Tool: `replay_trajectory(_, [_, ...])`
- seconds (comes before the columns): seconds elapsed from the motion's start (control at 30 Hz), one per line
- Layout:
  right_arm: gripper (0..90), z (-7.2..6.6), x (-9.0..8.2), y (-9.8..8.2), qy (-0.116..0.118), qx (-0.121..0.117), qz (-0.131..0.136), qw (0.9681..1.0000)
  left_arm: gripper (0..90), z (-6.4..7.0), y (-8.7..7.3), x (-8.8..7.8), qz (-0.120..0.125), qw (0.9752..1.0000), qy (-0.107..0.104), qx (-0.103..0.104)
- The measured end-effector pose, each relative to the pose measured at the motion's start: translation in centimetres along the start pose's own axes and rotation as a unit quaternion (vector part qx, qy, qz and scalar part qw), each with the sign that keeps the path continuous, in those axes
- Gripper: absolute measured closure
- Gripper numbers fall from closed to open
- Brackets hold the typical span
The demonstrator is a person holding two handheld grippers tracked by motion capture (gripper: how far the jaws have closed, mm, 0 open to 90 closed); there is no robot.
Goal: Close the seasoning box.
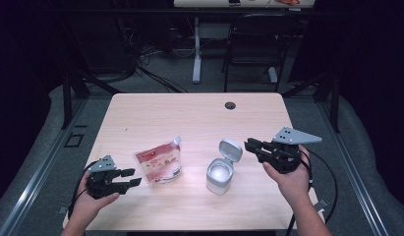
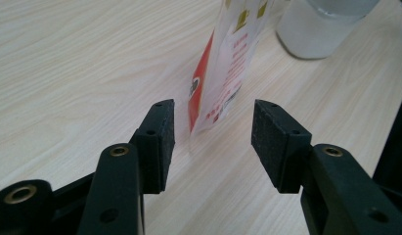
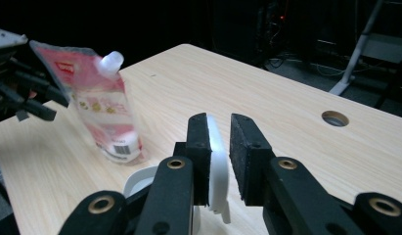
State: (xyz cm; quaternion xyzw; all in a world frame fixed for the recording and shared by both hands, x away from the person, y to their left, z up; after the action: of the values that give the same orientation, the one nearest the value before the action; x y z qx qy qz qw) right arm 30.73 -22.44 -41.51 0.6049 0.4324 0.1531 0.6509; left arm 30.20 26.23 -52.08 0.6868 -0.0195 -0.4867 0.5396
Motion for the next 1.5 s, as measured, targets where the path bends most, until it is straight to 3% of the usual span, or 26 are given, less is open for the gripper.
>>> replay_trajectory(0.17, [77.8, 1.1, -0.2, 0.2, -0.026, 0.011, 0.008, 0.9996, 49.2, 0.0, -0.8, 0.1, -0.002, 0.9999, 0.013, -0.002])
replay_trajectory(0.37, [86.8, 2.5, 0.7, -0.5, -0.044, 0.02, -0.014, 0.9987, 46.8, -0.6, -1.7, 0.0, 0.007, 0.9995, 0.024, -0.019])
replay_trajectory(0.5, [90.0, 2.8, 1.6, -1.2, -0.033, 0.029, -0.022, 0.9988, 47.8, -0.8, -2.1, 0.0, 0.01, 0.9993, 0.024, -0.026])
replay_trajectory(0.77, [90.0, 2.1, 3.4, -2.4, -0.03, 0.016, -0.043, 0.9985, 49.1, -0.9, -2.3, 0.2, 0.003, 0.999, 0.029, -0.033])
replay_trajectory(1.03, [90.0, 1.3, 4.2, -3.2, -0.014, 0.025, -0.037, 0.9989, 49.0, -0.7, -2.3, 0.4, 0.004, 0.9991, 0.028, -0.032])
replay_trajectory(1.5, [89.5, -1.2, 4.6, -4.6, 0.024, 0.015, -0.031, 0.9991, 49.0, -0.8, -2.5, 0.6, 0.001, 0.9988, 0.037, -0.032])
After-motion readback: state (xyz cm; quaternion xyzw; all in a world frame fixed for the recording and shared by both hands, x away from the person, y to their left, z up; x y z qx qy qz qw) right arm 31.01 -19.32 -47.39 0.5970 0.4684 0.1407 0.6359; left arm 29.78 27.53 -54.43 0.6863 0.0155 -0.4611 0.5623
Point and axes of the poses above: each handheld gripper's, and its own axes: x roughly forward along the jaws, y roughly out of its top, z roughly to its right, the point moved 1 cm from there along x, roughly forward along the jaws, and after that the axes turned 7 degrees about y, right-handed, at the moved point
